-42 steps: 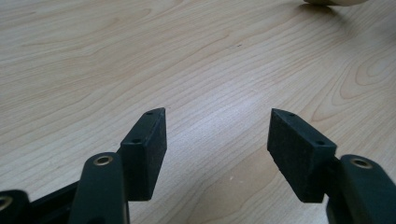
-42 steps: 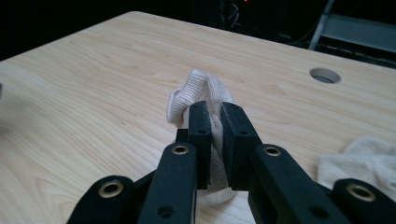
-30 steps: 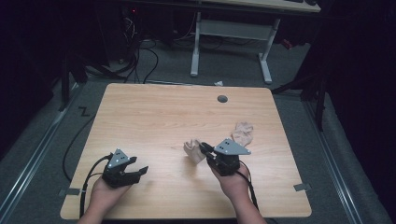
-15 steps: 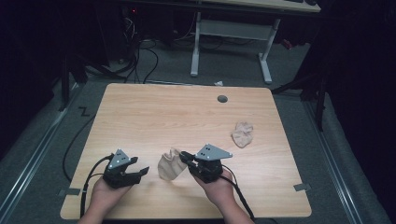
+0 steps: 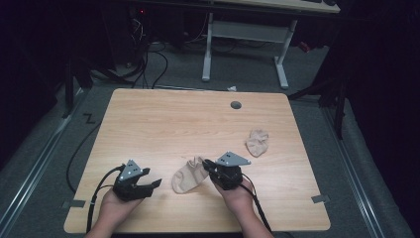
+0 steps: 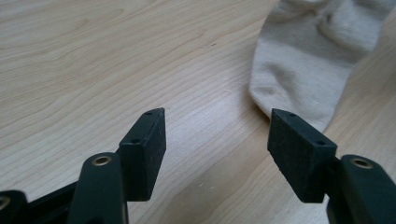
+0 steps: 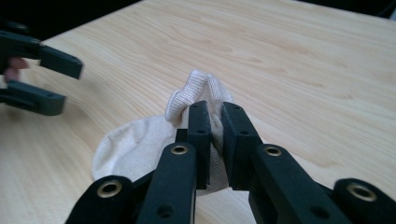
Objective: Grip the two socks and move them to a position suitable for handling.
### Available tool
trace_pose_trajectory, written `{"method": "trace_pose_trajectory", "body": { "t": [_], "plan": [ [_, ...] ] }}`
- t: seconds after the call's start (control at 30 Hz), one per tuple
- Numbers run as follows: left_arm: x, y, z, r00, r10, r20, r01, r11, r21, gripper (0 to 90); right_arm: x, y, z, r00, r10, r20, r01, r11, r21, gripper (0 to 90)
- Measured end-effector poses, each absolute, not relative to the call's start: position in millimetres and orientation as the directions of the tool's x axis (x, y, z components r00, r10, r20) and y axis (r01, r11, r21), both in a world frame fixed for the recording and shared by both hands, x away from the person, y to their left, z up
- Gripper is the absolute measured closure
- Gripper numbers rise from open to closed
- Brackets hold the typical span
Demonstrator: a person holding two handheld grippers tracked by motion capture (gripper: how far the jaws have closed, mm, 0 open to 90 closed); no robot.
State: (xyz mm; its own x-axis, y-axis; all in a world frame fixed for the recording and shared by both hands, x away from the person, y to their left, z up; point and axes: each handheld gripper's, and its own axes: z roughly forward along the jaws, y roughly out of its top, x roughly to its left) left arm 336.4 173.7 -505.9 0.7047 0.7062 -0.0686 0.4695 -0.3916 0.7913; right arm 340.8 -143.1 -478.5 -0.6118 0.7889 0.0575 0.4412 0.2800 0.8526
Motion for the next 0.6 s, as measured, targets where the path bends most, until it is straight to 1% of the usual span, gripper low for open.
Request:
{"method": "trace_pose_trajectory", "body": {
  "t": [0.2,0.33,0.43,0.53,0.6],
  "plan": [
    [335.5,158.0,-505.9,0.733,0.678,-0.060,0.451,-0.418,0.789,42.0,344.7,-153.2,-489.7,-0.573,0.817,0.063,0.480,0.272,0.834,82.0],
    [337.1,141.9,-505.8,0.754,0.651,-0.086,0.448,-0.415,0.792,46.8,345.0,-163.6,-497.1,-0.540,0.839,0.072,0.512,0.259,0.819,81.6],
    [337.9,127.2,-505.8,0.779,0.622,-0.081,0.430,-0.436,0.791,52.5,343.8,-169.8,-501.3,-0.519,0.851,0.083,0.538,0.250,0.805,81.2],
    [339.5,113.7,-507.6,0.802,0.594,-0.070,0.415,-0.469,0.779,61.5,343.2,-175.5,-506.0,-0.512,0.855,0.087,0.558,0.254,0.790,81.0],
    [339.4,105.2,-508.8,0.813,0.579,-0.062,0.404,-0.485,0.775,64.5,342.2,-177.7,-508.5,-0.508,0.857,0.089,0.570,0.256,0.781,80.6]
  ]
}}
